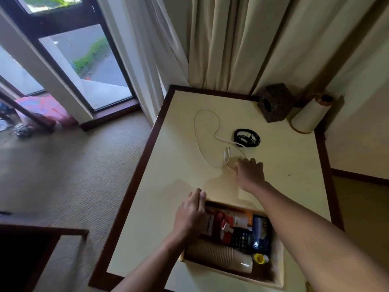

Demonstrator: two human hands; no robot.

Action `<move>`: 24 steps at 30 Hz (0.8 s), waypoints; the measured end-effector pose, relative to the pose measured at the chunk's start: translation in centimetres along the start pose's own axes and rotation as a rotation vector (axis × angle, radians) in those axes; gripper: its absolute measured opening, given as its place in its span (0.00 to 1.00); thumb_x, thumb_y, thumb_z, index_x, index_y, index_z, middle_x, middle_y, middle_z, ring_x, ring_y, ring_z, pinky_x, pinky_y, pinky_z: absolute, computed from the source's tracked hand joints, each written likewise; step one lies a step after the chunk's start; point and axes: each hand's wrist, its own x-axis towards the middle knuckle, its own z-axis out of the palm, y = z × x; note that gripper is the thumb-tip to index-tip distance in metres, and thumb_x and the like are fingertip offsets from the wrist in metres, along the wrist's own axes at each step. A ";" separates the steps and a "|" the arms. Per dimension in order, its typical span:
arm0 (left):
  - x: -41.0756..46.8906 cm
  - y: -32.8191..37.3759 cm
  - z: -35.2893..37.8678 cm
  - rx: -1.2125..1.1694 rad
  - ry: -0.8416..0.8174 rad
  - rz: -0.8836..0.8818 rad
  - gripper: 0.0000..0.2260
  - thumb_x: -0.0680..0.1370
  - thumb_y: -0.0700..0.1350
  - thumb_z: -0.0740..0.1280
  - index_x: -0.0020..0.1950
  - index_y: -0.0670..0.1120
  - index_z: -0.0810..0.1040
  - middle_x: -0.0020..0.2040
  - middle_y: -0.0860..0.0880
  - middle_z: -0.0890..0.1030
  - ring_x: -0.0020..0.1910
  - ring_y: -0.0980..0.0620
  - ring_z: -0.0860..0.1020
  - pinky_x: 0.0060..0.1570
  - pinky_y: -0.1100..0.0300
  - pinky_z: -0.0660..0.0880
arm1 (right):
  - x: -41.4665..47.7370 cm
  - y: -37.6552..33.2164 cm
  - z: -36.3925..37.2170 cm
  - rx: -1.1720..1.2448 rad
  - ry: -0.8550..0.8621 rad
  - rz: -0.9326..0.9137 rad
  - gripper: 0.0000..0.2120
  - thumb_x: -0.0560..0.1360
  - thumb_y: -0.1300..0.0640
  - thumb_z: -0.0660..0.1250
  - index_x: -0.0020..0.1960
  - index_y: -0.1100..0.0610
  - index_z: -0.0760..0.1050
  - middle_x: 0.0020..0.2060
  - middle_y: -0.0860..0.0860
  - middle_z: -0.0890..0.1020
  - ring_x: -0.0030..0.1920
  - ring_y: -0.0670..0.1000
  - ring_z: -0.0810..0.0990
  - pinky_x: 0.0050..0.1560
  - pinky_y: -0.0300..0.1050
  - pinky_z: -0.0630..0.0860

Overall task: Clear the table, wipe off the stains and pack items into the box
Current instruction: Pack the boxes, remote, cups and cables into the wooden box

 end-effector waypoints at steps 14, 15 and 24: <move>-0.7 2.2 -2.0 0.051 0.059 0.168 0.20 0.84 0.54 0.61 0.76 0.57 0.63 0.76 0.51 0.64 0.72 0.51 0.69 0.70 0.48 0.73 | -12.1 1.0 -10.2 0.436 0.227 -0.316 0.07 0.83 0.56 0.61 0.48 0.46 0.70 0.43 0.40 0.74 0.49 0.45 0.72 0.68 0.48 0.61; -1.1 3.8 -3.0 0.066 0.098 0.276 0.23 0.84 0.55 0.61 0.78 0.56 0.61 0.77 0.52 0.63 0.75 0.52 0.64 0.73 0.51 0.68 | -13.1 1.2 -11.4 0.478 0.303 -0.352 0.07 0.83 0.57 0.63 0.48 0.47 0.71 0.43 0.40 0.74 0.48 0.44 0.72 0.62 0.46 0.65; -4.5 17.3 -12.3 -0.557 -0.360 0.569 0.15 0.86 0.48 0.58 0.45 0.43 0.78 0.36 0.45 0.76 0.41 0.43 0.75 0.49 0.49 0.76 | -20.3 1.2 -21.5 0.958 0.676 -0.420 0.04 0.81 0.57 0.67 0.55 0.54 0.78 0.47 0.43 0.81 0.50 0.43 0.81 0.48 0.29 0.73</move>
